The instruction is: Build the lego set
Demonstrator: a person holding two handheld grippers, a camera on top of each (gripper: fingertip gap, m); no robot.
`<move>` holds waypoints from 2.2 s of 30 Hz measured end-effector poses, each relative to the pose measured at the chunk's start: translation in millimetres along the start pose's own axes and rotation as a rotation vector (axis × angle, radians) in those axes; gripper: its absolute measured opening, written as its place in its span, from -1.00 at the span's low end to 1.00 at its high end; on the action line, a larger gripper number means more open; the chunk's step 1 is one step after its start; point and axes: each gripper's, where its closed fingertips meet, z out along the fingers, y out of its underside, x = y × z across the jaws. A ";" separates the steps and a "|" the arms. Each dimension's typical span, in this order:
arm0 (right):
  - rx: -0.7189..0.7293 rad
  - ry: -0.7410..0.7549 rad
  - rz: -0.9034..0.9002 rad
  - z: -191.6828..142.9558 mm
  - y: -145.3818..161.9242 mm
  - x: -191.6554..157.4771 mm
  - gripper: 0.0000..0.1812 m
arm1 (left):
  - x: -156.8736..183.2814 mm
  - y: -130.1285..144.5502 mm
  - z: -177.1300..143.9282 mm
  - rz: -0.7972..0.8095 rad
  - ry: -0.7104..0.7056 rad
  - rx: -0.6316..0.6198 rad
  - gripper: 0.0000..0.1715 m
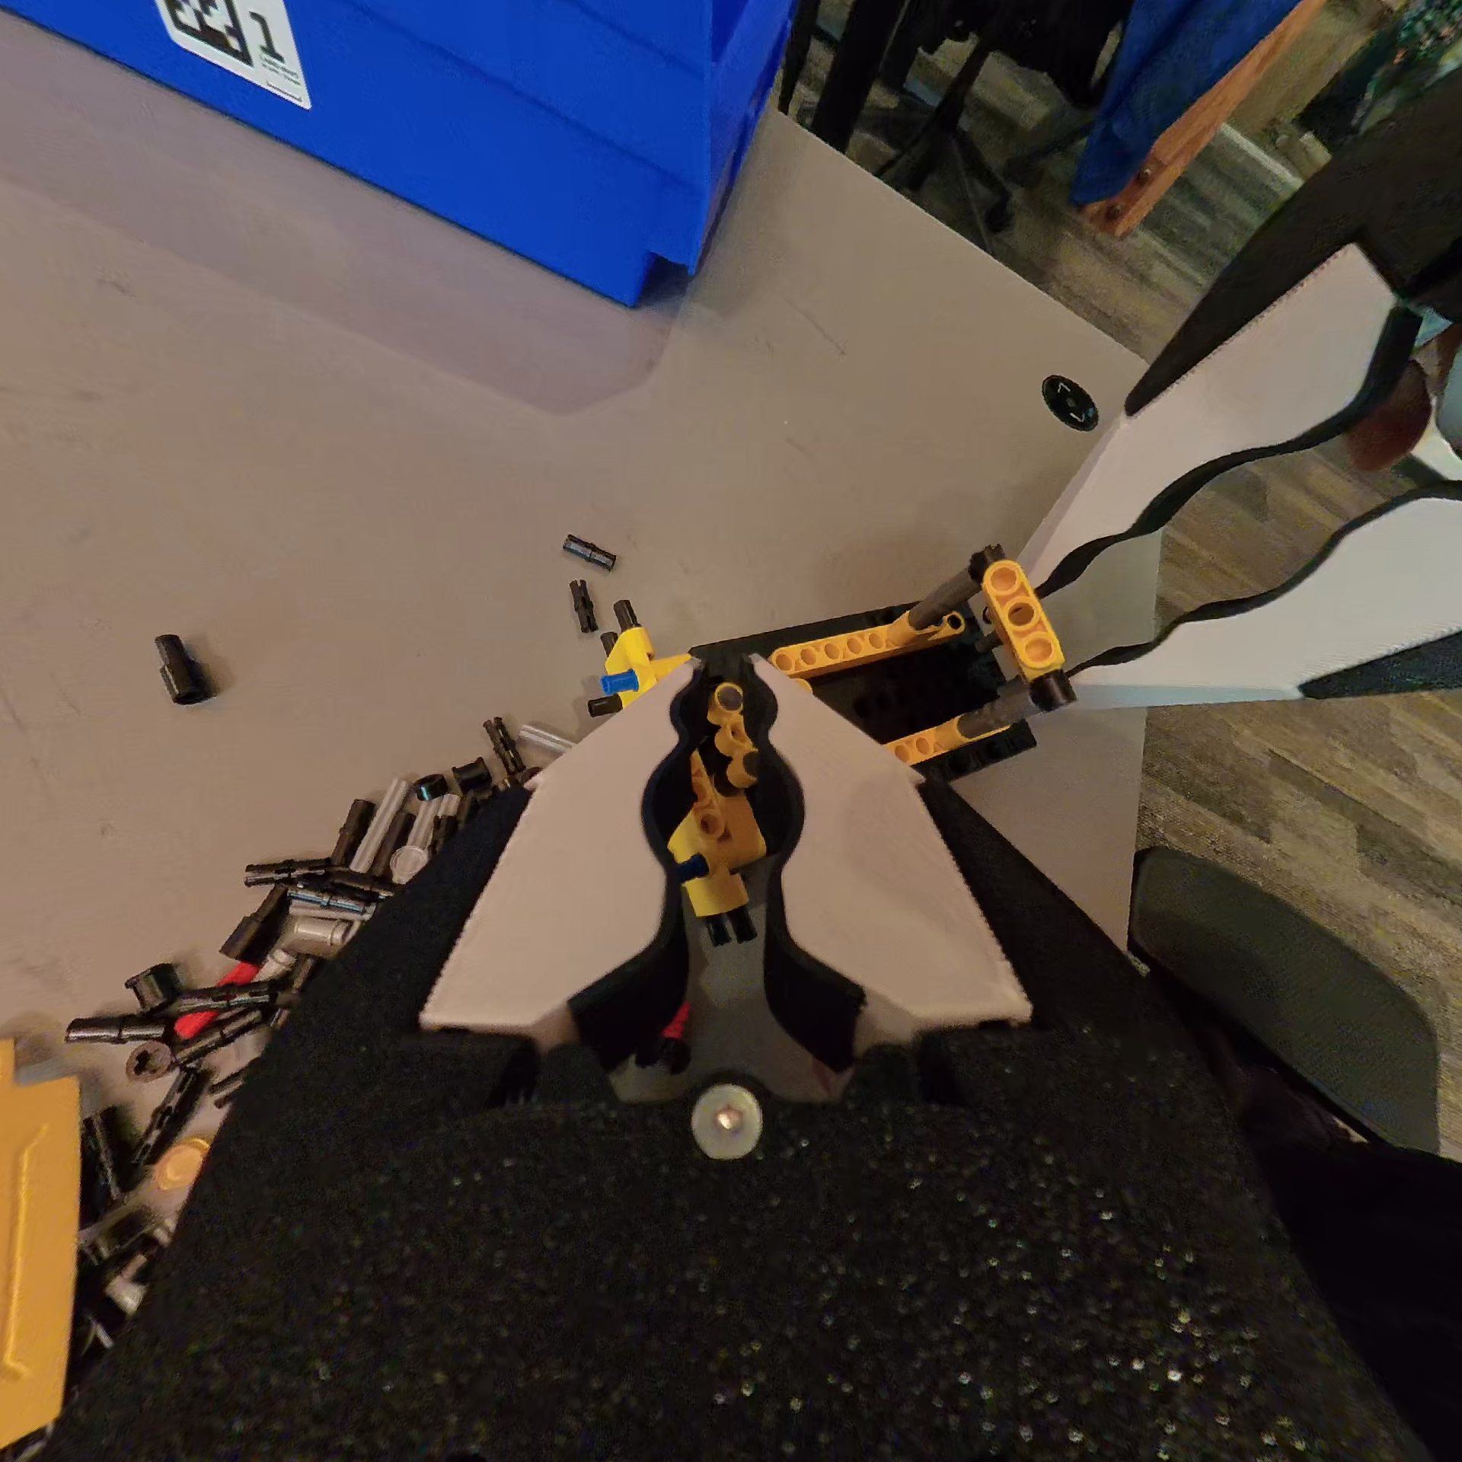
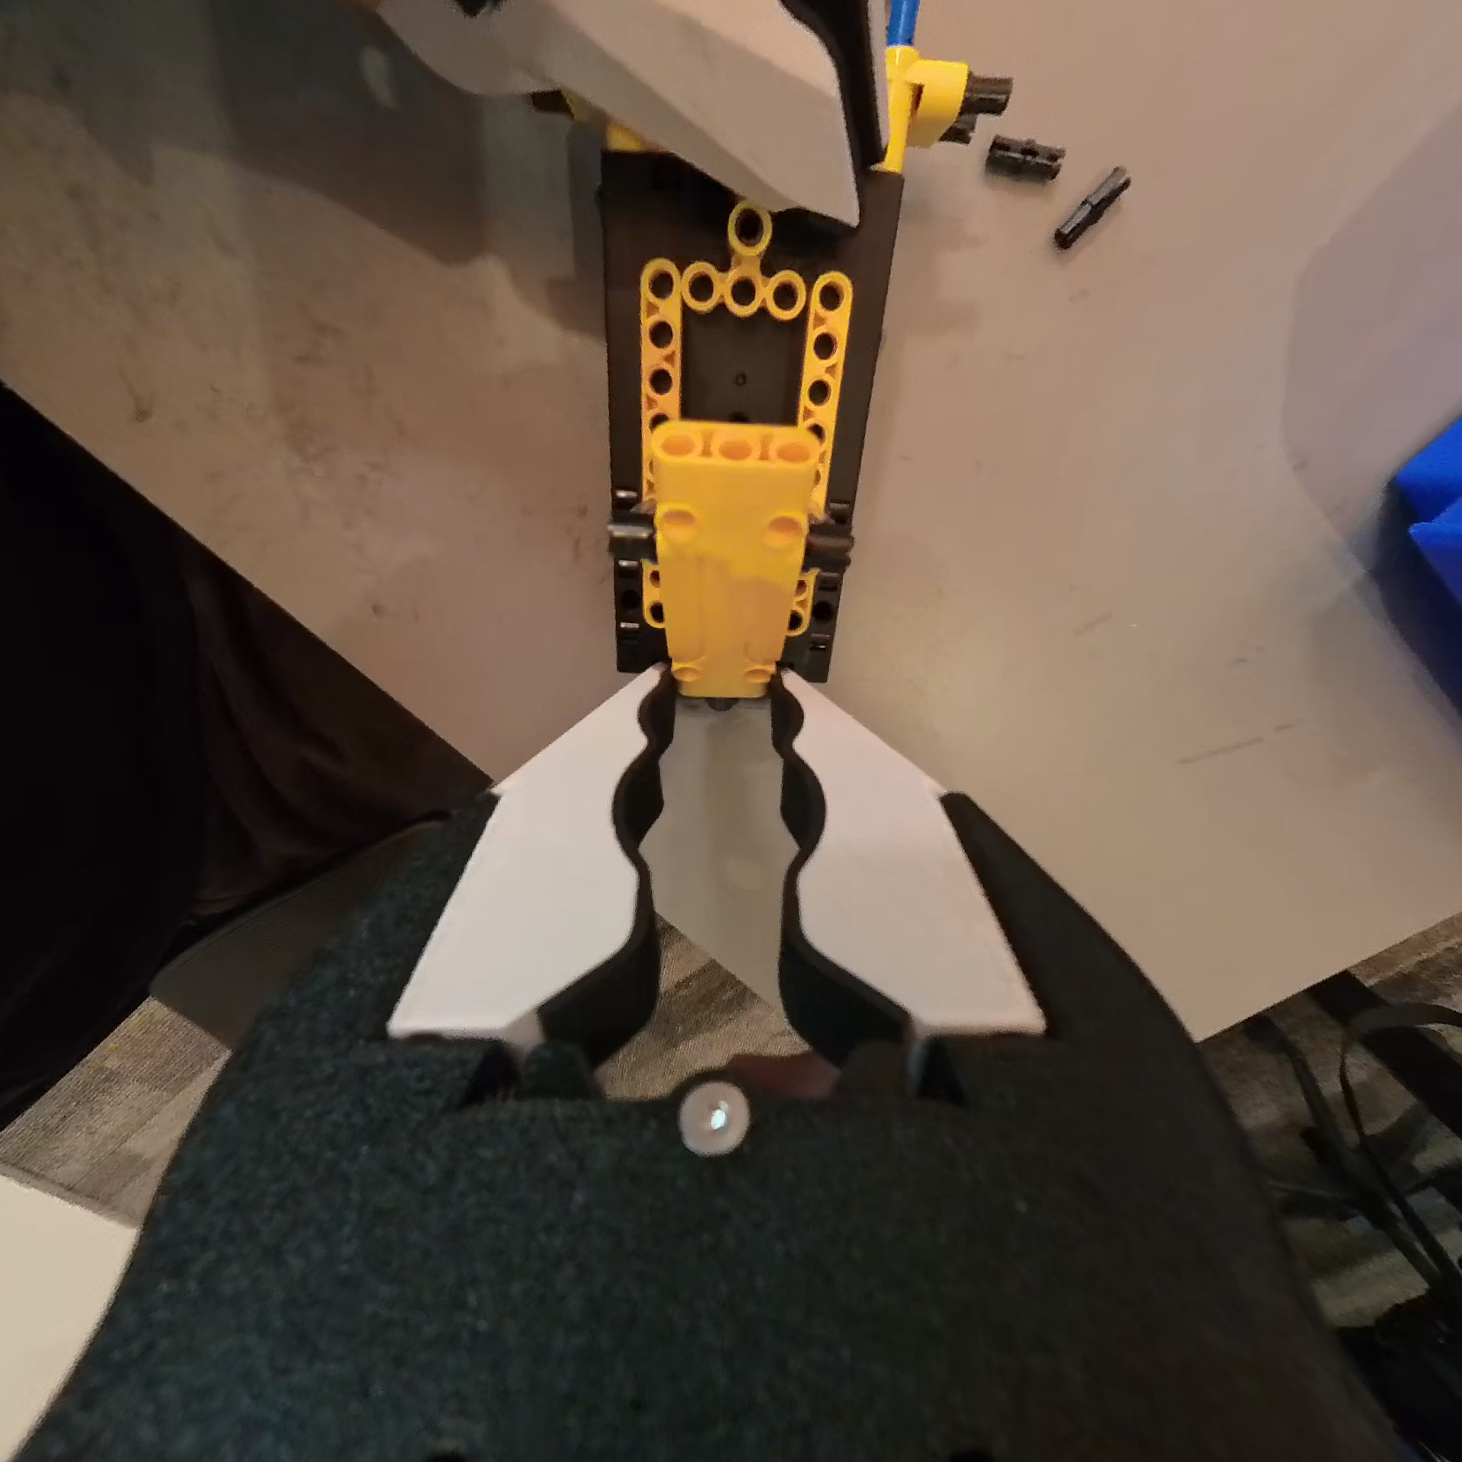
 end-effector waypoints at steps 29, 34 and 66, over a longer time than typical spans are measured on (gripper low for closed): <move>0.508 0.027 0.046 5.4 -1.4 -1.4 -0.72 | 3.1 -9.0 -5.1 -0.043 0.039 0.046 -0.81; 0.483 0.047 0.041 5.3 -2.1 -1.3 -0.72 | 27.7 -44.7 -33.2 -0.208 0.340 0.265 -0.60; 0.459 0.200 -0.019 5.4 -15.8 -1.5 -0.72 | 54.3 -21.9 -5.1 -0.113 0.339 0.140 -0.84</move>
